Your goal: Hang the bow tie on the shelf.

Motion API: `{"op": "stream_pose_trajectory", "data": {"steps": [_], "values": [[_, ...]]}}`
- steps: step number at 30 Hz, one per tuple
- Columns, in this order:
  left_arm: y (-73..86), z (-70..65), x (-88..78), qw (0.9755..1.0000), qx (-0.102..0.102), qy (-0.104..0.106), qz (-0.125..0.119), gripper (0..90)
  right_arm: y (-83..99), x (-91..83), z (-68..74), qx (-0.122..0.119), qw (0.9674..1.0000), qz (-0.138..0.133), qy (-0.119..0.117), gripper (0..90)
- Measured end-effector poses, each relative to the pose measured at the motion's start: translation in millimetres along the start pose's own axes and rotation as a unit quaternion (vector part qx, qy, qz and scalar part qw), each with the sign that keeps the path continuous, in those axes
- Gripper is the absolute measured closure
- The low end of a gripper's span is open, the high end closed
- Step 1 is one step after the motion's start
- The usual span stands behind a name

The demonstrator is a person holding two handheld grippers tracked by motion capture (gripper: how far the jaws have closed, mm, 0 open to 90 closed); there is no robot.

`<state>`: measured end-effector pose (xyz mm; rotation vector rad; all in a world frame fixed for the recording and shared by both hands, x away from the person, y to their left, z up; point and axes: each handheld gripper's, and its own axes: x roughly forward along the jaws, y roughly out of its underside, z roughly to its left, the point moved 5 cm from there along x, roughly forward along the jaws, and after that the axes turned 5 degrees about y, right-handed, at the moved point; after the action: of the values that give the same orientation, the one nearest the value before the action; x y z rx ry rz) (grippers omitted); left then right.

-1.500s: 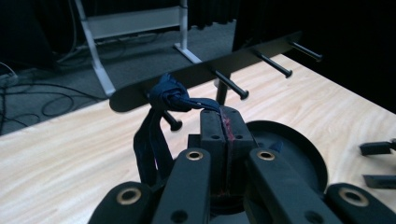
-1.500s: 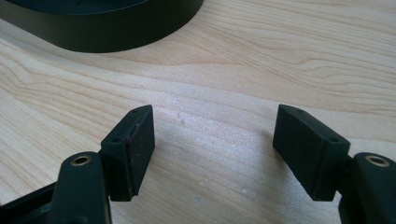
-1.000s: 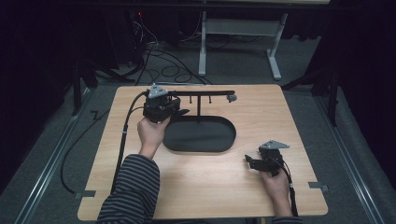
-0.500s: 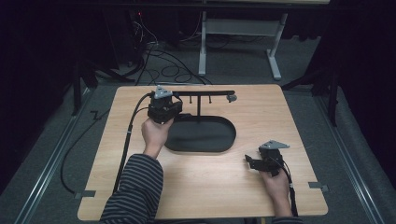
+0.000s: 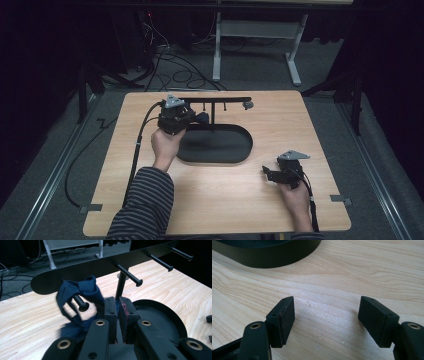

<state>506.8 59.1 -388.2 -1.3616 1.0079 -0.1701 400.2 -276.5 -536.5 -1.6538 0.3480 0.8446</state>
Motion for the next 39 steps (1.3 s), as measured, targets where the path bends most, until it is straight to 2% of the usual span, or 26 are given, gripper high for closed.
{"op": "stream_pose_trajectory", "data": {"steps": [5,9,16,39], "values": [[2.6,-0.7,-2.8,1.0,0.002,0.0,0.0,80.5,0.0,0.1,0.0,0.0,1.0,-0.001,0.0,30.9],[6.3,-0.2,-7.9,0.9999,-0.008,0.006,-0.005,75.8,0.0,0.1,0.1,0.0,1.0,-0.001,0.0,30.9],[10.8,-1.3,-22.4,0.9999,0.002,0.0,-0.011,70.6,0.0,0.1,0.2,-0.001,1.0,0.0,0.001,30.9],[33.6,3.0,-59.6,0.9992,-0.007,-0.021,-0.032,62.9,-0.1,0.3,0.6,-0.006,1.0,0.0,0.004,31.1]]}}
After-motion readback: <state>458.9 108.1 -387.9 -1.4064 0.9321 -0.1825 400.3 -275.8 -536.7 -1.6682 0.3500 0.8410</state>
